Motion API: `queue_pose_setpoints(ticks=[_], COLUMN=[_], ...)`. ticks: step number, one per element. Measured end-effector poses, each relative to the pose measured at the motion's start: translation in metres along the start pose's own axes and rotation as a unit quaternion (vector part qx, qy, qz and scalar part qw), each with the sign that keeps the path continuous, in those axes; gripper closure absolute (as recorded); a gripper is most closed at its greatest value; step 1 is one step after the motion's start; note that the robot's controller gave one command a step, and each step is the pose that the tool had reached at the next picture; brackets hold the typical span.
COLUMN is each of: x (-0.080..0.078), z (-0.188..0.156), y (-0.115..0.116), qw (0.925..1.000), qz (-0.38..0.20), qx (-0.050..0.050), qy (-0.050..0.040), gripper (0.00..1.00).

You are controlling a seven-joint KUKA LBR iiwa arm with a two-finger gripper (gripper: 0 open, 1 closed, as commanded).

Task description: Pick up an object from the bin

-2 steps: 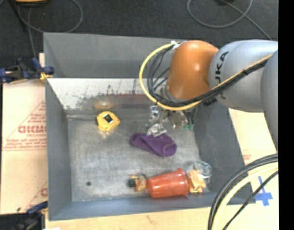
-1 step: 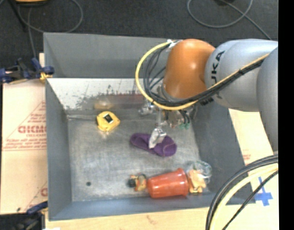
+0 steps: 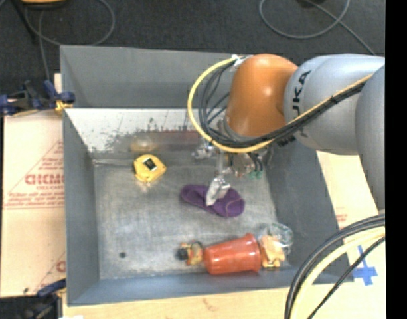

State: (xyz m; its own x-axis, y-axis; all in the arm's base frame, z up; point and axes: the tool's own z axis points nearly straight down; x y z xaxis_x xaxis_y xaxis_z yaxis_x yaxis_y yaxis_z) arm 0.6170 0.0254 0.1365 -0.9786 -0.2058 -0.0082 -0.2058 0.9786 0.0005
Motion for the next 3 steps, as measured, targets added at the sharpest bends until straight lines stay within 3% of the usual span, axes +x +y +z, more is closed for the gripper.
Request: queue_pose_setpoints(ticks=[1, 2, 3], x=[0.0, 0.0, -0.006], z=[0.057, 0.057, -0.133], y=[0.003, 0.003, -0.002], qw=[1.0, 1.0, 0.9997], qz=[-0.004, -0.004, -0.024], qx=[0.0, 0.0, 0.001], qy=[0.0046, 0.0043, 0.003], gripper=[1.0, 1.0, 1.0])
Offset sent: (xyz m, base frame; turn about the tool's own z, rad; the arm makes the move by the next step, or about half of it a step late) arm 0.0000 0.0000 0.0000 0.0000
